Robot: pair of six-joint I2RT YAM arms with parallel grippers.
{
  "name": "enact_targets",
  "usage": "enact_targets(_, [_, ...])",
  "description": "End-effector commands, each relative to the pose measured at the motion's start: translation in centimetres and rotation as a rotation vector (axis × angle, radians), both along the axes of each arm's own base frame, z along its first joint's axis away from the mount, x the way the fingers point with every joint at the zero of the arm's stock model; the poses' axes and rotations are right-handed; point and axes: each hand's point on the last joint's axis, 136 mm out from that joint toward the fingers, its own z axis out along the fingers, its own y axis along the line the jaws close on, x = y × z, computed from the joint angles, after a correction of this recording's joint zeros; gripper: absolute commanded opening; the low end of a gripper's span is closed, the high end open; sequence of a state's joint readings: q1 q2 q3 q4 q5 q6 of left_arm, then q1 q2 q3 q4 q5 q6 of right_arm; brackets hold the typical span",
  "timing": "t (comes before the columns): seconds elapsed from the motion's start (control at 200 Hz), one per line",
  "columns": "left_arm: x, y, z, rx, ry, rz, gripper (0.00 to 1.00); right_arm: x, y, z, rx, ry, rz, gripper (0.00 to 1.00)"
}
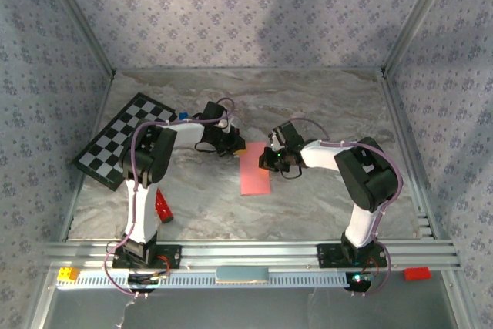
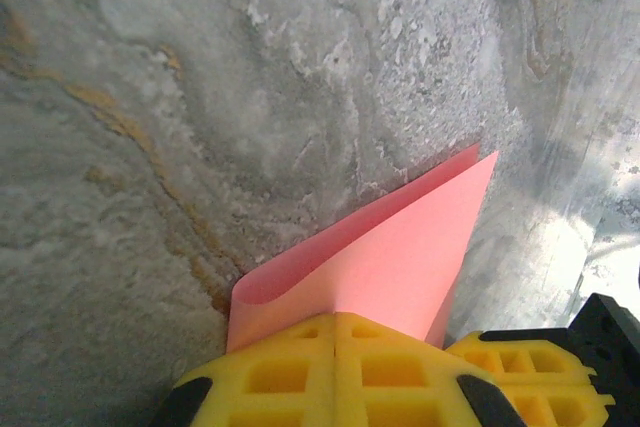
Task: Fold a paper plane with a square sheet of paper (pick it up from the middle)
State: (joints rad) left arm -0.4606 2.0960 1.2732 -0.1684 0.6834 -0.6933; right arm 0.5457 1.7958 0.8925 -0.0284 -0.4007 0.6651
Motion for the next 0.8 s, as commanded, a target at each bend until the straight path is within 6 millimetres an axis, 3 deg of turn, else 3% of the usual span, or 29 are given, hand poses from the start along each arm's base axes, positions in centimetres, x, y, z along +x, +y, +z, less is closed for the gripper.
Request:
enact_targets(0.0, [2.3, 3.1, -2.0, 0.131, -0.003, 0.140, 0.00, -4.8, -4.4, -5.9, -0.220, 0.200, -0.036, 0.00])
enact_targets(0.565, [4.1, 3.5, -1.5, 0.095, -0.003, 0.228, 0.02, -5.0, -4.6, -6.1, -0.227, 0.202, -0.035, 0.00])
enact_targets(0.795, [4.2, 4.2, -2.6, 0.135, 0.010, 0.252, 0.01, -5.1, -4.7, -6.2, -0.230, 0.206, -0.035, 0.00])
